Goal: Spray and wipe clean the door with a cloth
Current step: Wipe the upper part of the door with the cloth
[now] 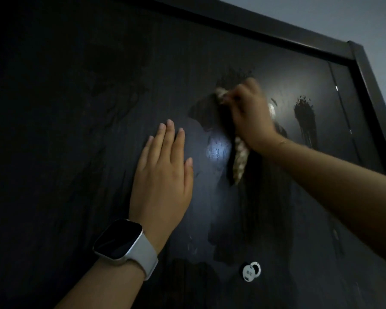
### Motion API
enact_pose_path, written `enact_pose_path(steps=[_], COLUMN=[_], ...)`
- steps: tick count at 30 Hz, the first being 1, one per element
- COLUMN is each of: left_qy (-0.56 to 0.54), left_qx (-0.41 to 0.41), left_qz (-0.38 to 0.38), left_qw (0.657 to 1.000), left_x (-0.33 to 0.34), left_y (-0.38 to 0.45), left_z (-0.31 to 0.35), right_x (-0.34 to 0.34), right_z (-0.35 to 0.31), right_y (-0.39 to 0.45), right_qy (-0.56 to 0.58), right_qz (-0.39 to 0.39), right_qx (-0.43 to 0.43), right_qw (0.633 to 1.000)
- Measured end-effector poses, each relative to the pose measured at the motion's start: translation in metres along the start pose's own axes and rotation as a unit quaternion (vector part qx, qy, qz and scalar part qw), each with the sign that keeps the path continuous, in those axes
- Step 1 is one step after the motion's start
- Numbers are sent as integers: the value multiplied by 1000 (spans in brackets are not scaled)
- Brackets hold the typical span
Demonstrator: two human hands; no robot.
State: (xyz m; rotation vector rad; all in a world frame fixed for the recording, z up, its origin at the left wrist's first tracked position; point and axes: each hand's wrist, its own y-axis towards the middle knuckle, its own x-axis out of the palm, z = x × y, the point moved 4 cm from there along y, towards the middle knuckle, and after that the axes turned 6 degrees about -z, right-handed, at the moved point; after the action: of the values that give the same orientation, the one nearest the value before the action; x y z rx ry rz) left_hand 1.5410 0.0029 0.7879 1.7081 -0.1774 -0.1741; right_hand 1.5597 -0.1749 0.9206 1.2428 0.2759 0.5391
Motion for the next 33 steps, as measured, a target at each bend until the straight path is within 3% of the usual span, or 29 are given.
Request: enact_pose_path(steps=[3,6,8,12,14,19,24,27,33], left_qy=[15,30,41,72,76,63,86,88,109], left_qx=[1,1,1,-9,-10,26,37,15,7], left_qz=[-5,-9,-11,-30,-43,-32,-36,-40,-27], left_qw=[1000,999,999,997,996,997,995,995,994], left_x=[2,4,4,2,-3,-27,-30,-22,-15], left_y=[-1,-1,0,2,5,41,83,94,93], left_z=[0,1,2,4,5,-18,-37,-45,-50], right_x=[-20,-16,-2,37,41,7,-16,-9,41], right_z=[65,67,32,-62,-69,22,78,59,-57], right_y=[13,29,43,59,60,57,53,67,117], right_qy=[-44,-62,-58,-13,-9,-44,-105,-102,-50], right_qz=[39,58,55,16,10,47,33,44,9], right_qx=[157,224,195,20,-21,68,146,197,41], right_qw=[986,971,977,1000,1000,996,983,974,998])
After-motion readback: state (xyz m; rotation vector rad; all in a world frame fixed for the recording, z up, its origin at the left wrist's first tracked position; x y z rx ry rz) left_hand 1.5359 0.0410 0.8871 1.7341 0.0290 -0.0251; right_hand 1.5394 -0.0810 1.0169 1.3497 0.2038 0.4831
